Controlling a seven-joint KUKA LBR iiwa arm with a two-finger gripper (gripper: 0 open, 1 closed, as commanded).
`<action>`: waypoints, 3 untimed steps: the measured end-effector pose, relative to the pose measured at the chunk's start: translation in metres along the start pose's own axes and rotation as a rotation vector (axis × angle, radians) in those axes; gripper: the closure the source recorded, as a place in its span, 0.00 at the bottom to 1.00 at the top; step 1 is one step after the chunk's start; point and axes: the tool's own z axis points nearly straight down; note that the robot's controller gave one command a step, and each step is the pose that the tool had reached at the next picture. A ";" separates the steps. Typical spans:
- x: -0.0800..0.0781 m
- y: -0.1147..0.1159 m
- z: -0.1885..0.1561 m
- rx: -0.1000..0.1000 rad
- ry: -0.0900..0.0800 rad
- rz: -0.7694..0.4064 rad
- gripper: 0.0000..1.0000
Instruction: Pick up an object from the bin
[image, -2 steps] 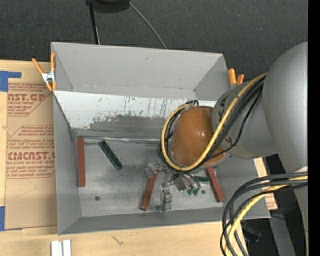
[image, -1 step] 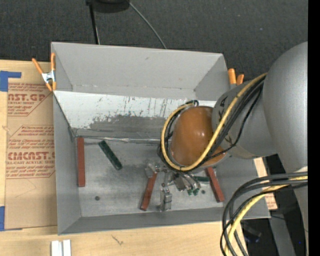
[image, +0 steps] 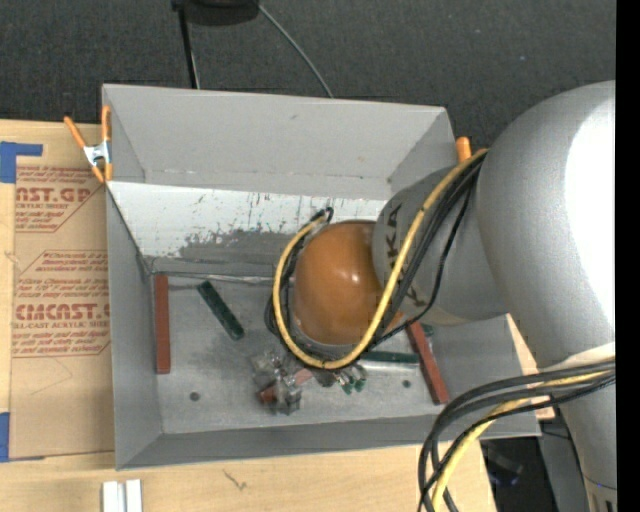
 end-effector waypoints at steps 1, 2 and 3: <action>0.000 0.000 0.000 0.000 0.000 0.000 1.00; -0.025 -0.008 0.000 0.000 0.005 -0.067 1.00; -0.010 0.006 -0.195 0.004 -0.008 -0.105 1.00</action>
Offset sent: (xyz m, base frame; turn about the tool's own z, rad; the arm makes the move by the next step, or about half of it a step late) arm 0.0559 0.0077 -0.0002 -0.1366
